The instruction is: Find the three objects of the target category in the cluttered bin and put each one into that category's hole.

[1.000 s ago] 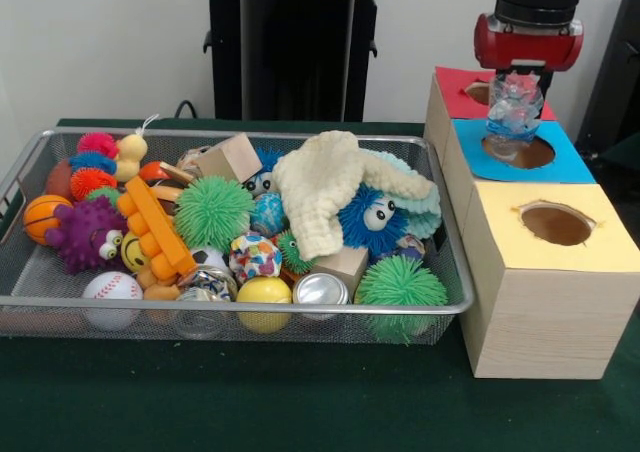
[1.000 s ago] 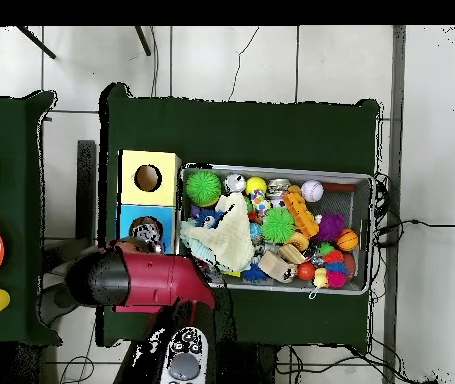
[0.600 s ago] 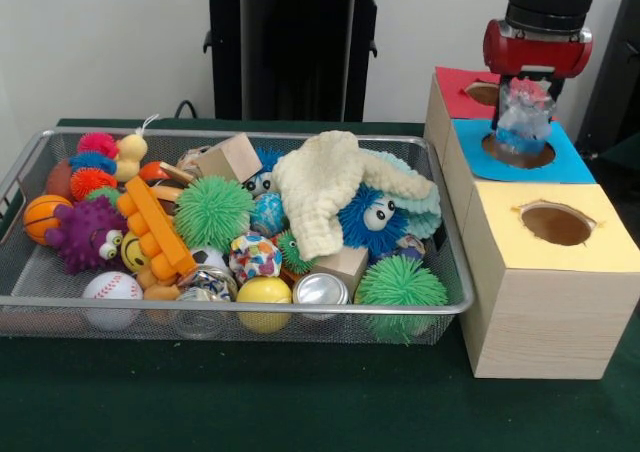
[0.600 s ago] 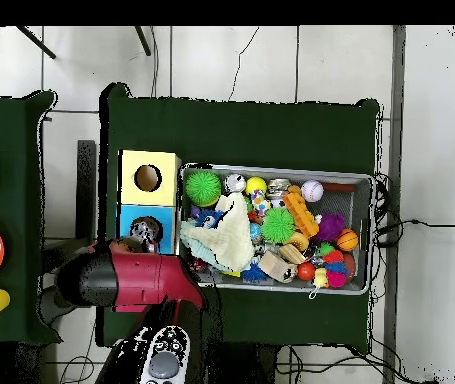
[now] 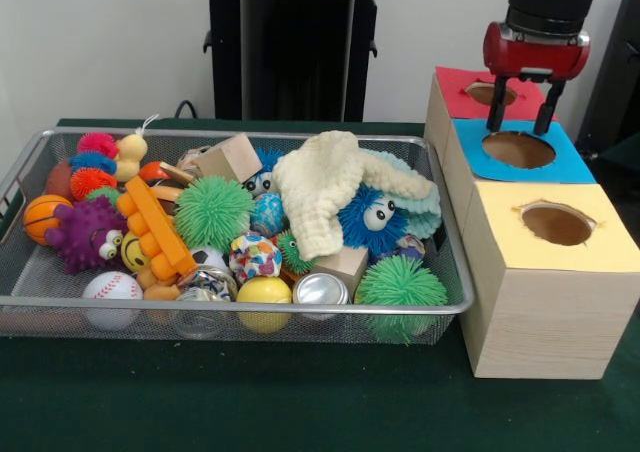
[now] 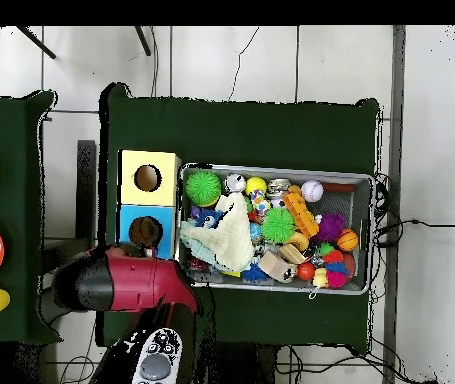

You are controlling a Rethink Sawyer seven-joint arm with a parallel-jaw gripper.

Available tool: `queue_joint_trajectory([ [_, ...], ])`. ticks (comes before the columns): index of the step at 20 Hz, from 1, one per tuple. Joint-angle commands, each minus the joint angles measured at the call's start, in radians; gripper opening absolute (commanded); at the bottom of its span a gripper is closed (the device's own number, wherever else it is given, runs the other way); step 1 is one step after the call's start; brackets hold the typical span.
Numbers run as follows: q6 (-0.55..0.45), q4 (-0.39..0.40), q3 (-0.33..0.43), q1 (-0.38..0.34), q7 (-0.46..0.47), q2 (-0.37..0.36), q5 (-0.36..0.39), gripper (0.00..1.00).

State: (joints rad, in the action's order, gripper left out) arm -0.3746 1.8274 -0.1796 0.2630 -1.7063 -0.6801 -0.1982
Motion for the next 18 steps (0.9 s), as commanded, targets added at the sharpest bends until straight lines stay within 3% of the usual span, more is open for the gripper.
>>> queue_joint_trajectory([
  [1, 0.005, 0.017, 0.044, 0.013, -0.217, 0.078, -0.017, 1.00],
  [10, 0.020, 0.089, 0.074, -0.033, -0.191, 0.029, -0.024, 1.00],
  [18, -0.020, 0.153, 0.087, -0.192, -0.053, -0.060, 0.039, 1.00],
])
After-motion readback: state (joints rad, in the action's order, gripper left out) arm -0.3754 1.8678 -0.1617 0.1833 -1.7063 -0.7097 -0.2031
